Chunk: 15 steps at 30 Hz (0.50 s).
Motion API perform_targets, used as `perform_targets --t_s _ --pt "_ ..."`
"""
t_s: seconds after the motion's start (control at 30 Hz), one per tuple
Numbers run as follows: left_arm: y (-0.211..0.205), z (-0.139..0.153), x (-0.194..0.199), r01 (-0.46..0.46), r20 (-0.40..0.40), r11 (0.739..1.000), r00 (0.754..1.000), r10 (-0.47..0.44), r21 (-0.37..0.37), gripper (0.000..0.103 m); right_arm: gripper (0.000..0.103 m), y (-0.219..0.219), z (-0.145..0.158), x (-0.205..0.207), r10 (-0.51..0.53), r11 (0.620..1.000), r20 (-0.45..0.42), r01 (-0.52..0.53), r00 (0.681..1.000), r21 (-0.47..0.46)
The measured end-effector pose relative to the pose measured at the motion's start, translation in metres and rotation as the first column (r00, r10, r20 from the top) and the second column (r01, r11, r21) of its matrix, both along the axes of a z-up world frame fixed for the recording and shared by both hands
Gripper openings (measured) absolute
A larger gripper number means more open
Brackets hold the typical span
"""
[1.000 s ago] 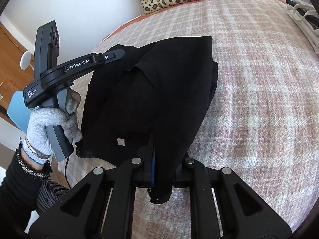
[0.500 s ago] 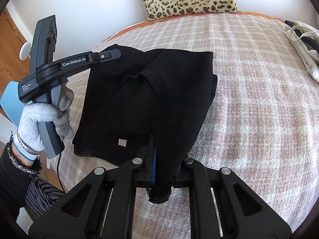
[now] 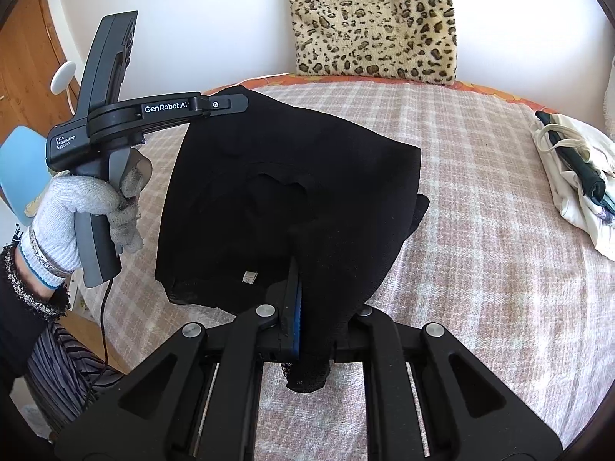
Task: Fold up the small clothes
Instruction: 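Lift the black top with the right tool and carry it toward the white clothes pile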
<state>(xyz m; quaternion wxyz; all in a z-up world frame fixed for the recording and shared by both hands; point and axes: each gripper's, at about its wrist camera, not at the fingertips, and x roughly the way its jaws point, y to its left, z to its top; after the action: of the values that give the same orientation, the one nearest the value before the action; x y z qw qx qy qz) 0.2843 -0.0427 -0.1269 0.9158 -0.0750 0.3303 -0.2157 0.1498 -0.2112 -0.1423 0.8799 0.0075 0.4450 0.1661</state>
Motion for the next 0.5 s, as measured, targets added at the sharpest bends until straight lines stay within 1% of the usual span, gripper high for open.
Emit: perform_targets --t_s 0.1,0.23,0.43,0.5 --pt "-0.011 0.013 0.001 0.009 0.016 1.0 1.0 -0.009 -0.007 0.006 0.01 -0.005 0.005 -0.003 -0.003 1.0 0.007 0.003 1.0 0.002" --pt "-0.031 0.032 0.003 0.032 0.052 0.999 0.998 -0.031 -0.012 0.006 0.01 -0.023 0.025 -0.005 -0.005 1.0 0.025 0.006 1.0 -0.019" --pt "-0.076 0.056 0.007 0.085 0.095 0.996 0.992 -0.083 -0.016 0.006 0.01 -0.069 0.062 -0.003 -0.054 0.998 0.064 0.057 0.996 -0.041" --pt "-0.094 0.062 0.008 0.105 0.106 0.994 0.989 -0.103 -0.016 0.006 0.01 -0.087 0.069 -0.002 -0.074 0.996 0.075 0.078 0.994 -0.049"
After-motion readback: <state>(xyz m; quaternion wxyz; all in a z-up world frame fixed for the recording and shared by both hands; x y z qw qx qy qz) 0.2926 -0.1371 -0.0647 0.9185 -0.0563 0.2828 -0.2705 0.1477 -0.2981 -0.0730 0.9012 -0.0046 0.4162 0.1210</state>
